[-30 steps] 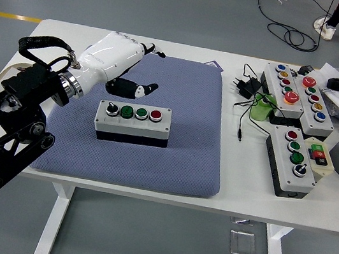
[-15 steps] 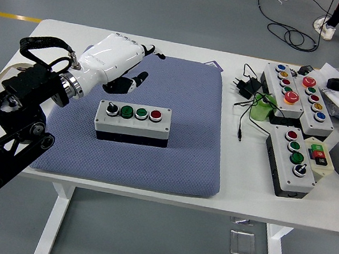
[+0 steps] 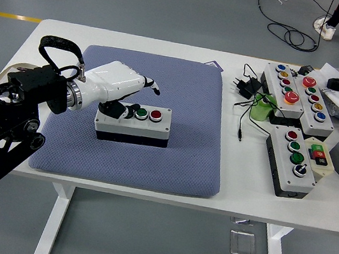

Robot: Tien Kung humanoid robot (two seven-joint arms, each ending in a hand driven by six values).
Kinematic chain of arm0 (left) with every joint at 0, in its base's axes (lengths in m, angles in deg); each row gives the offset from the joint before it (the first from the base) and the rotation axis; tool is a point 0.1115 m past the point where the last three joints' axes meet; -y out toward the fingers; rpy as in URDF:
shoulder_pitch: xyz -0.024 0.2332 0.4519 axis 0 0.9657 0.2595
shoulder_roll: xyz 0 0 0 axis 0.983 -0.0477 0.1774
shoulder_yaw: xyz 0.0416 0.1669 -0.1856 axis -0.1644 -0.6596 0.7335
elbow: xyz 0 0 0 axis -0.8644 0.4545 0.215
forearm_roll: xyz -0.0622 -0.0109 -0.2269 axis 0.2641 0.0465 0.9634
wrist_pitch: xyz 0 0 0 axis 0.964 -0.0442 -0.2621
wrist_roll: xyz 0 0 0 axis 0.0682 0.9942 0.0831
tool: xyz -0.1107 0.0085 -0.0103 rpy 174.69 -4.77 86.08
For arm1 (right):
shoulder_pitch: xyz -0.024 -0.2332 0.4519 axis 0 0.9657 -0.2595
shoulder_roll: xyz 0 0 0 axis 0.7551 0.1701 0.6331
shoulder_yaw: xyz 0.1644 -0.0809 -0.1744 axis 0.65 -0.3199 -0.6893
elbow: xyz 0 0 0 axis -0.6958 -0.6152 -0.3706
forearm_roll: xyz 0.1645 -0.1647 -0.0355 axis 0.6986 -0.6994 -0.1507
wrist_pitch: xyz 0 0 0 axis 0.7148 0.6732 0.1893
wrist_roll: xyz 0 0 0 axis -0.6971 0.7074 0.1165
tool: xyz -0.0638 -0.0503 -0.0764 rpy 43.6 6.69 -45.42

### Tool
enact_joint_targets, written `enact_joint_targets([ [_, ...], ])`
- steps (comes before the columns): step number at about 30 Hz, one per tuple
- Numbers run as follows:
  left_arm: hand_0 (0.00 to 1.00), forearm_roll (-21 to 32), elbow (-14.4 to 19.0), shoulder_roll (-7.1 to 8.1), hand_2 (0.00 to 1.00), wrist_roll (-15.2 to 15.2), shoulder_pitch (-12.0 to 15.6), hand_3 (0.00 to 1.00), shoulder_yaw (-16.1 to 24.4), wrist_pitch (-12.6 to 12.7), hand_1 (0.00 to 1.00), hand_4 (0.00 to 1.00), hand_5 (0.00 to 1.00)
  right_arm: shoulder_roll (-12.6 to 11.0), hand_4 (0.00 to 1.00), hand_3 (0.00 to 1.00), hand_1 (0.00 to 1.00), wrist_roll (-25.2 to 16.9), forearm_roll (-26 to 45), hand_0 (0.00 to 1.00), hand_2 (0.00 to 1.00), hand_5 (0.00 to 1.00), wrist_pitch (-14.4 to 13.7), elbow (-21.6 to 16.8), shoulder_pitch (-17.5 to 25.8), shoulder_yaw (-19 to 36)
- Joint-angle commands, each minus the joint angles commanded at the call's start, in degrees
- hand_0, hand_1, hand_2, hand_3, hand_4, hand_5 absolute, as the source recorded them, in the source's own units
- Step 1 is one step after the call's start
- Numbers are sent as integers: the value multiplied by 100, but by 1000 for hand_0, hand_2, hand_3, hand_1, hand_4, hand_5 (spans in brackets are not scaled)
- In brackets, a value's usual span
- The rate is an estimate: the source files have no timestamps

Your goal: Pick up the button,place it on the desk,press the button,press the button

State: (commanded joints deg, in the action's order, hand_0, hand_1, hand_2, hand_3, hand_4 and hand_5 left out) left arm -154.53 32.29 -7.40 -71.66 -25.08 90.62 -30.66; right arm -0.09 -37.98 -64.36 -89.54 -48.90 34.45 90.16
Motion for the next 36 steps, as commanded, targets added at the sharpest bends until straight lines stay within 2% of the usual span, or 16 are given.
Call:
enact_joint_targets([
  [4, 72, 0, -18, 9, 2, 17, -18, 773, -62, -222, 2, 538, 2, -1, 386, 584, 638, 0, -2, 647, 671, 240, -2, 0, -1, 1],
  [12, 73, 0, -198, -24, 2, 77, -59, 784, -108, -442, 2, 537, 2, 0, 386, 584, 638, 4, 6, 647, 671, 240, -4, 0, 2, -8],
  [22, 73, 0, -383, -58, 2, 189, -75, 790, -101, -567, 2, 530, 2, -2, 386, 583, 638, 8, -13, 647, 671, 240, 2, 0, 15, -7],
  [36, 77, 0, -488, -84, 2, 192, -69, 779, -76, -555, 2, 537, 2, 1, 384, 583, 638, 14, -60, 646, 671, 240, 6, 0, 29, 22],
])
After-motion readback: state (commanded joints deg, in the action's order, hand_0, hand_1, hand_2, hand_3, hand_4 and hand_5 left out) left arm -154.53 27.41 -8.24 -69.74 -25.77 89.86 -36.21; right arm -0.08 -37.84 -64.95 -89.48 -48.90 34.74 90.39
